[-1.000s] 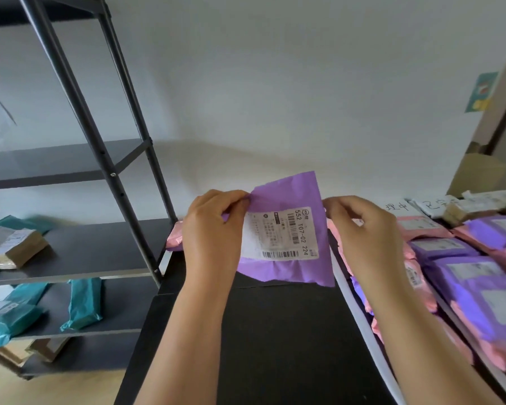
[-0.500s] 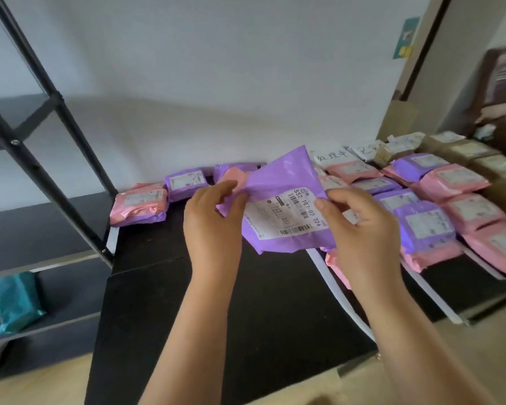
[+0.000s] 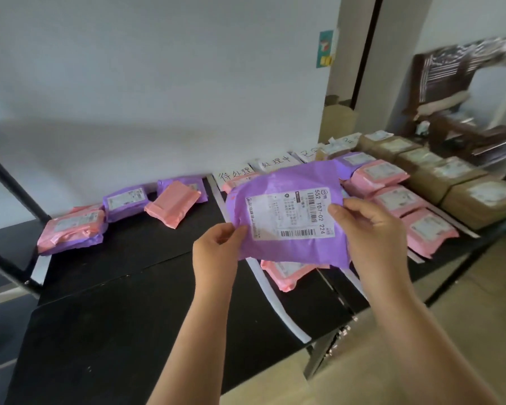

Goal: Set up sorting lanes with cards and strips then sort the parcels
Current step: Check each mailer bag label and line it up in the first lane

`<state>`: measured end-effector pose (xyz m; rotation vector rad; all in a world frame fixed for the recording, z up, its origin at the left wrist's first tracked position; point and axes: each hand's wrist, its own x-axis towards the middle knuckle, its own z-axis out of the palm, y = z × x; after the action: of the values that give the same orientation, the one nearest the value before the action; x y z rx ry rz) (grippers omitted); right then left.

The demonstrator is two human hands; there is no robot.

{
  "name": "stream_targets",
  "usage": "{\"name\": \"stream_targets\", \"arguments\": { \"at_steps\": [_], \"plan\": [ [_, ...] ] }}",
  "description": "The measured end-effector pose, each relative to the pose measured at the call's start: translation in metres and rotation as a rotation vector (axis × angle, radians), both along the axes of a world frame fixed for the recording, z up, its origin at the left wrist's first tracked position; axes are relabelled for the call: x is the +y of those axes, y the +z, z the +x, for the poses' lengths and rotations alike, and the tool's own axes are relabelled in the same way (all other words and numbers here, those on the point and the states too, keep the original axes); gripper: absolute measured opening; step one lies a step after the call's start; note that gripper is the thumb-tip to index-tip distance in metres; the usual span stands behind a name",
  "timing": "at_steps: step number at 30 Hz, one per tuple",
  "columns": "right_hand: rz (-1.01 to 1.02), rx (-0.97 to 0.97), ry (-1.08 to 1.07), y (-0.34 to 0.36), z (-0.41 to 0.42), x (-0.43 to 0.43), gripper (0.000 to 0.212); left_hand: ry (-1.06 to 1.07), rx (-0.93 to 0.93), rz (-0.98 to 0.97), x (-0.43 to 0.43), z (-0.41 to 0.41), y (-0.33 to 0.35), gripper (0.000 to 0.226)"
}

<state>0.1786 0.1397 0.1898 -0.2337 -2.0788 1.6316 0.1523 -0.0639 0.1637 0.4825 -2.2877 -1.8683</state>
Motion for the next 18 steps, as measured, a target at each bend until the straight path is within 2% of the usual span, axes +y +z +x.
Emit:
{"name": "stream_targets", "arguments": {
  "at_steps": [6, 9, 14, 18],
  "plan": [
    [0.128, -0.164, -0.084, -0.031, 0.004, 0.129, 0.006, -0.037, -0.029, 0.054, 0.121, 0.006, -0.012, 0.005],
    [0.176, -0.226, -0.121, -0.045, 0.012, 0.182, 0.015, -0.072, -0.052, 0.087, 0.175, 0.007, -0.020, 0.005],
    [0.121, -0.325, -0.181, -0.069, 0.001, 0.253, 0.013, -0.143, -0.157, 0.176, 0.244, -0.006, -0.034, 0.010],
    [0.045, -0.304, -0.256, -0.087, -0.026, 0.293, 0.020, -0.172, -0.191, 0.117, 0.288, -0.036, -0.050, 0.014]
  ]
}}
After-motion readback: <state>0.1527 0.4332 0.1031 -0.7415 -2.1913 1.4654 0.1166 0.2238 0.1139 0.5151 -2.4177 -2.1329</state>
